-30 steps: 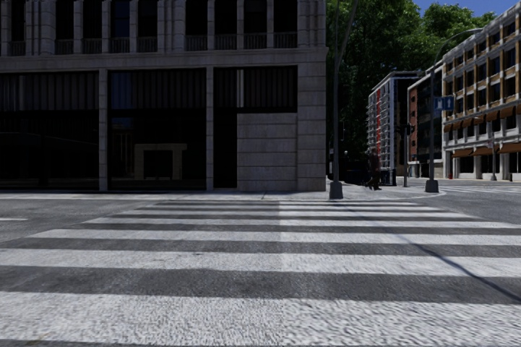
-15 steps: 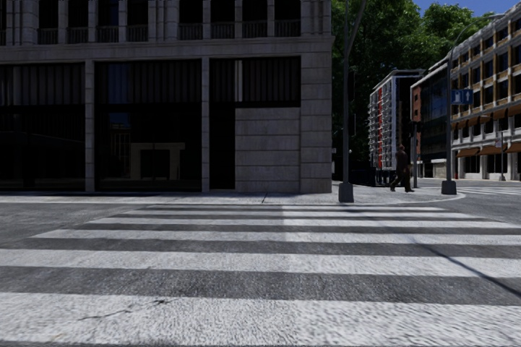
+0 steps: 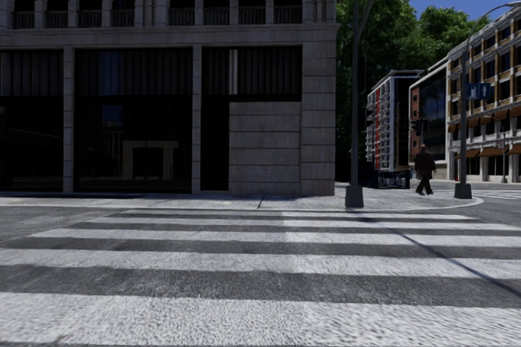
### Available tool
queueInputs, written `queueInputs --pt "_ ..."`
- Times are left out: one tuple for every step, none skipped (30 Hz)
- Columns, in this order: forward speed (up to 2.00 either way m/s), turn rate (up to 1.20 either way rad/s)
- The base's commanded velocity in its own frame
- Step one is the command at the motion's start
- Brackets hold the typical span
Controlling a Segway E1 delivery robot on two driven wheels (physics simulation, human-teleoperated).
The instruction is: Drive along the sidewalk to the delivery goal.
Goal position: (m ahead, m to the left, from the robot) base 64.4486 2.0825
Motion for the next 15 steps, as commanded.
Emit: queueInputs --pt "2.00 0.00" --pt "2.00 0.00" --pt "2.00 0.00" --pt "2.00 0.00" --pt "2.00 0.00" --pt "2.00 0.00" --pt "2.00 0.00" --pt "2.00 0.00" --pt "2.00 0.00" --pt "2.00 0.00" --pt "2.00 0.00" --pt "2.00 0.00" --pt "2.00 0.00" --pt "2.00 0.00" --pt "2.00 0.00"
